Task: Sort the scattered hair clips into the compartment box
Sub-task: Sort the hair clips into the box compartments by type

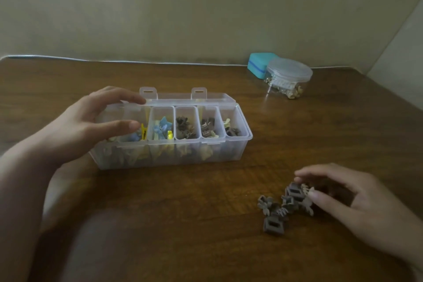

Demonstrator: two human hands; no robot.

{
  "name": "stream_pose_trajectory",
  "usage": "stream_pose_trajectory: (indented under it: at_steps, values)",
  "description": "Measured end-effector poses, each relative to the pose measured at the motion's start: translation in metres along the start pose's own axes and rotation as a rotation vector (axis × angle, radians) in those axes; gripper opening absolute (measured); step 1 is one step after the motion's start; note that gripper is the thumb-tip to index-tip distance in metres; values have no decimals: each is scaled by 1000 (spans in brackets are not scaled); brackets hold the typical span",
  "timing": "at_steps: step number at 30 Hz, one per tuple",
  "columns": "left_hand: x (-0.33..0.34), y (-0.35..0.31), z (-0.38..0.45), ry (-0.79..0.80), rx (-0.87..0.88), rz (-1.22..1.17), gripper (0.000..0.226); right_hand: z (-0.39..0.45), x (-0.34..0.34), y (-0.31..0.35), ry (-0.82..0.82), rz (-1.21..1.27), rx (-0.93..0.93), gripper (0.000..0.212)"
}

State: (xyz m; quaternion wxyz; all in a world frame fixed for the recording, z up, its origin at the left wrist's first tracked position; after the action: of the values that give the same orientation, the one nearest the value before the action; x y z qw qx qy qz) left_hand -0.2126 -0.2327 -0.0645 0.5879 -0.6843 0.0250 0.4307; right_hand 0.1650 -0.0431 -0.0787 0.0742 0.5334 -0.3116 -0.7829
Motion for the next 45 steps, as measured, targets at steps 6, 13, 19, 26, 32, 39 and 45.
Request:
stream_pose_trajectory:
  at_steps: [6,13,19,26,32,39,45]
  values:
    - [-2,-2,-2,55,-19,-19,83,9,1,-6,-38,-89,-46,29]
    - [4,-4,0,92,8,-23,82,92,-11,28,-324,122,-189,19]
    - [4,-5,0,73,24,-18,58,124,25,24,-256,40,-150,22]
    - [3,-1,2,69,36,4,59,52,-28,40,-254,-50,-136,30]
    - [4,-2,3,66,48,5,63,-9,9,31,68,-258,203,87]
    - [4,-3,1,74,28,-1,59,-16,17,23,-13,-332,20,44]
    - [2,-1,2,89,18,-2,59,20,-14,34,-254,-127,-57,16]
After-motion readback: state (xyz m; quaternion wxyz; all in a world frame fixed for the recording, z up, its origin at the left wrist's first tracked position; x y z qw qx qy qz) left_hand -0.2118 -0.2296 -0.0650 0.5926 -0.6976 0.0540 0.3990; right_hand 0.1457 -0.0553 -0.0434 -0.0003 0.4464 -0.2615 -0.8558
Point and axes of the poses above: each hand's wrist, its own z-axis towards the middle knuckle, its own x-axis out of the palm, y = z × x, the point moved 1 cm from there along z, towards the middle knuckle, and after that the axes turned 11 degrees about -x, right-handed, at the moved point
